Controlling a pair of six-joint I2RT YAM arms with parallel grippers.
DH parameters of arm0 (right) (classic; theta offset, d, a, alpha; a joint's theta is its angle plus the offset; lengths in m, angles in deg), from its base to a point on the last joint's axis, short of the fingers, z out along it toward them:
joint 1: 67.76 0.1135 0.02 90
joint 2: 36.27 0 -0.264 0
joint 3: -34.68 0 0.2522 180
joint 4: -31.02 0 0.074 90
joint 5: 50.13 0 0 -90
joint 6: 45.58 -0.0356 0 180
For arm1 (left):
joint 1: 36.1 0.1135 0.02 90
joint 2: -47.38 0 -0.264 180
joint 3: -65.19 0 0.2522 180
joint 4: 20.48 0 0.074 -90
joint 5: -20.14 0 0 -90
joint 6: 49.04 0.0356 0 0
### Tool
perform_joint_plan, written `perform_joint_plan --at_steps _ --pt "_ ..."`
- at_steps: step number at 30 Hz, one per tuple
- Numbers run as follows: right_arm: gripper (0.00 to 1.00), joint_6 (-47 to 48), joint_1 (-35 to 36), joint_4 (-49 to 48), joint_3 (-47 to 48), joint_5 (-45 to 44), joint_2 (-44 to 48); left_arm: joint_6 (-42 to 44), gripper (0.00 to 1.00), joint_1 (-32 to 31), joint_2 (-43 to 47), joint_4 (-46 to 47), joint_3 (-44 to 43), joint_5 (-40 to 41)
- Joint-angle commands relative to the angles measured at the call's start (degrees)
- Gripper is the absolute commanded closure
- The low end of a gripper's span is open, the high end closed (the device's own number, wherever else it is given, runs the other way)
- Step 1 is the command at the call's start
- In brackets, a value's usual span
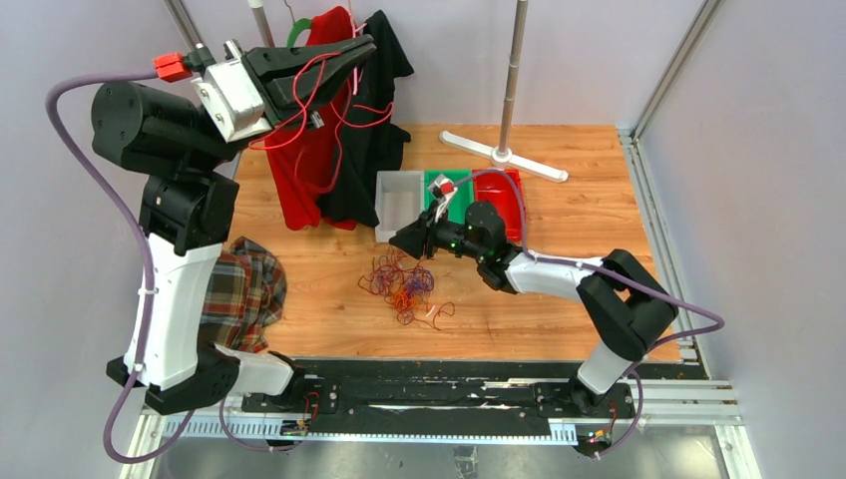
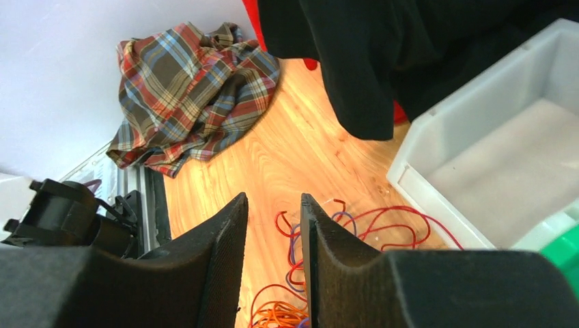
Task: Untangle the cables
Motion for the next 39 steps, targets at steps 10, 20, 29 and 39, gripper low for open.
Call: perform_joint_plan --at_steps 10,20,29,39 --pt "0.50 8.59 -1.72 9.53 -2.43 -22.68 13.13 10.62 1.00 -0.40 3.38 -3.05 24.82 8.21" --pt "0.53 9.51 -4.82 6.03 -14.19 -41.89 22.20 12.24 1.00 0.87 -6.75 1.65 35.13 15.05" --pt "0.52 10.54 -5.83 6.57 -15.50 -45.96 22.13 13.58 1.00 2.78 -18.86 6.92 36.46 16.40" --pt "0.51 11.05 -7.32 5.08 -15.97 -44.25 21.33 22.09 1.00 4.21 -27.88 12.40 39.91 21.20"
